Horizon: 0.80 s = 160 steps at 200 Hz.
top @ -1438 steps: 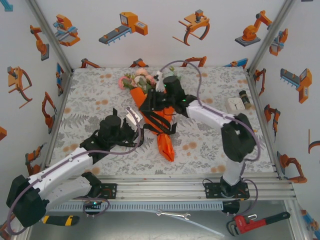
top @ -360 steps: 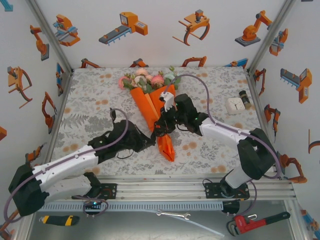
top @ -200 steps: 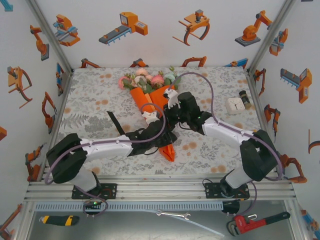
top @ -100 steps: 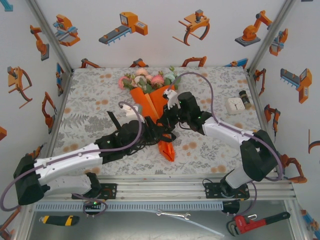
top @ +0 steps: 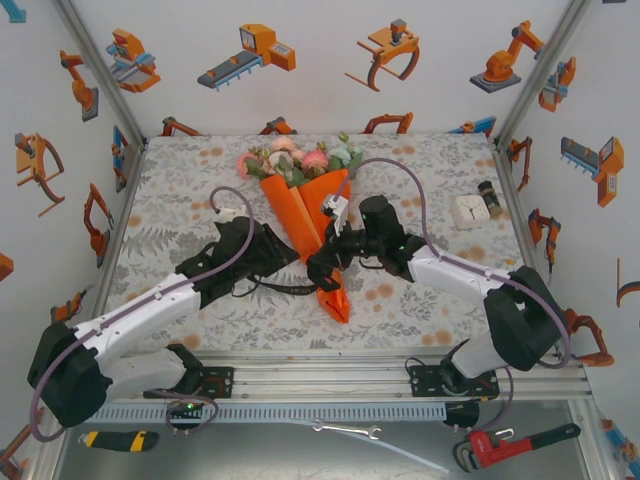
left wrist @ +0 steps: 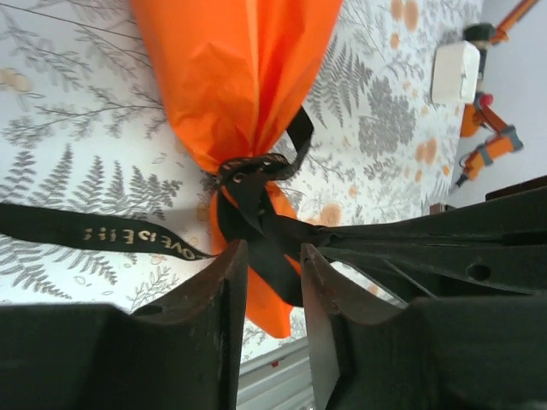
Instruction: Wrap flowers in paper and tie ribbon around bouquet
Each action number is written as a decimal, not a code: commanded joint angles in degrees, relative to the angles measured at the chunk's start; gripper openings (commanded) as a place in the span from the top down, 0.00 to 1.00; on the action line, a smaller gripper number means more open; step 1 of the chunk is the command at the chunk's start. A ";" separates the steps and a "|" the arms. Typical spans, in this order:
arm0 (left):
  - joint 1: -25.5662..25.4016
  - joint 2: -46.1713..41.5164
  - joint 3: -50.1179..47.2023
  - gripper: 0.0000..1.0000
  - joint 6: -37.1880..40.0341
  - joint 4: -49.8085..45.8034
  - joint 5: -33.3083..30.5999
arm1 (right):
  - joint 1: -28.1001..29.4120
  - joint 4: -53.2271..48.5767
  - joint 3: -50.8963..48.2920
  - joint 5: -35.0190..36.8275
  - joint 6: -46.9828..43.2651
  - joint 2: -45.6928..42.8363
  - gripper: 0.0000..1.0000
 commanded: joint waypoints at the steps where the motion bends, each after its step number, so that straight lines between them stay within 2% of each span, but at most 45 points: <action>1: 0.31 1.44 0.25 0.74 6.96 4.61 6.10 | 0.16 1.84 0.38 -1.78 -1.53 -1.43 1.00; 41: -0.51 4.25 -1.04 0.75 32.46 10.70 11.51 | 0.17 2.21 0.44 -2.15 -1.48 -1.08 1.00; 60: -1.08 4.92 -1.62 0.70 39.37 9.81 9.69 | 0.08 1.96 0.51 -2.20 -1.61 -0.97 1.00; 78: -1.08 5.51 -1.62 0.67 42.55 9.65 10.49 | 0.14 1.95 0.61 -2.44 -1.73 -0.91 1.00; 118: -1.06 5.93 -1.74 0.58 43.37 14.10 14.25 | 0.16 1.66 1.04 -3.10 -1.85 -0.35 1.00; 160: -1.04 8.18 -1.50 0.56 43.31 16.28 17.48 | 0.09 1.44 1.25 -3.18 -1.82 -0.29 1.00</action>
